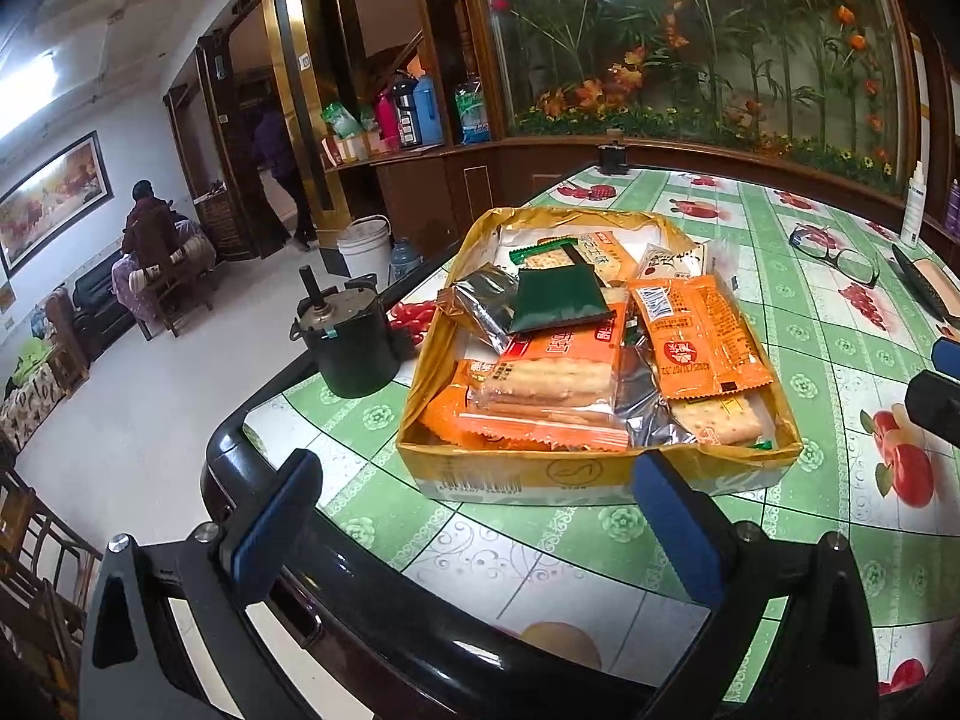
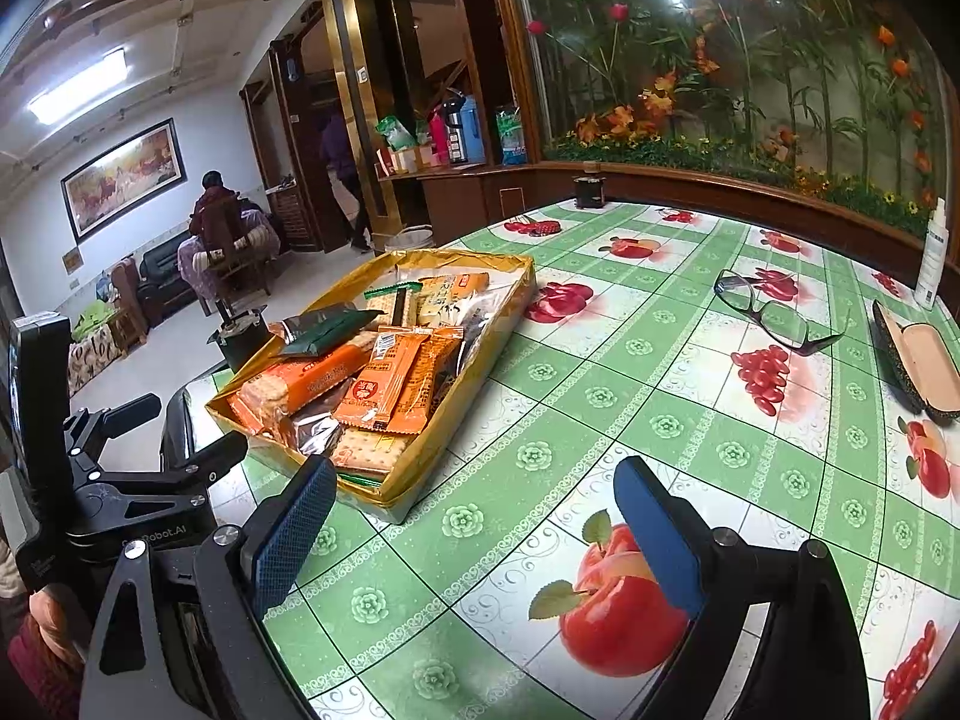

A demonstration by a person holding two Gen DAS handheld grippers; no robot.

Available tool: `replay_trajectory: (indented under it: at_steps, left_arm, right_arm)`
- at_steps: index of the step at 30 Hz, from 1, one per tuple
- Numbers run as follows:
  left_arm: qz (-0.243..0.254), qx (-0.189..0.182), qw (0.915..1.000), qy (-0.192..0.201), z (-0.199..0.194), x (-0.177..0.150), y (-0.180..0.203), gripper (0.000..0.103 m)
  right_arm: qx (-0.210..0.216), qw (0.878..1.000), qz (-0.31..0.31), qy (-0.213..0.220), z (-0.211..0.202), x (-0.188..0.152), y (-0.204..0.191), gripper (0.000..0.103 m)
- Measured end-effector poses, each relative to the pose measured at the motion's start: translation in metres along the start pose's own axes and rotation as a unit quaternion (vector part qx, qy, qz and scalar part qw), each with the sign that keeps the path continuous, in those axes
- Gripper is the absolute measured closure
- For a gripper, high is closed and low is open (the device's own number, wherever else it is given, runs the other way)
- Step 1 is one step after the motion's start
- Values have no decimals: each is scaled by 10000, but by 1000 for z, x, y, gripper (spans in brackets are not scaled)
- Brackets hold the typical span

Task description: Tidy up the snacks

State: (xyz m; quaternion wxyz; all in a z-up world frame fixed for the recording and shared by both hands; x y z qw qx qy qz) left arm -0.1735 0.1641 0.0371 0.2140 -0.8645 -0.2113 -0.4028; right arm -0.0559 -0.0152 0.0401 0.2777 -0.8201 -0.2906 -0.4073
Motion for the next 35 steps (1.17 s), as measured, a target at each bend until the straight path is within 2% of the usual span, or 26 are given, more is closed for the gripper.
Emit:
replay_trajectory:
  at_steps: [30,33,35]
  left_arm:
    - [-14,-114,9999,-12,5,-3,-1,0]
    - [-7,70,9999,123,2,-4,-2,0]
    - [9,64,9999,117,1,-3,-3,0]
  right_arm:
    - [-30,10000,-55,-1,0,1,2,7]
    - [-29,10000,-85,1,-1,2,2,7]
    - [-36,10000,-87,3,-2,2,3,7]
Point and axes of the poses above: each gripper's, at about its wrist camera, not at the fingertips, and z roughly the way its jaws point, y to its right, x to its top, the point moved 1 cm from there along z, roughly the way its jaws point, and after that the axes turned 4 degrees about x, right-handed, at the moved point
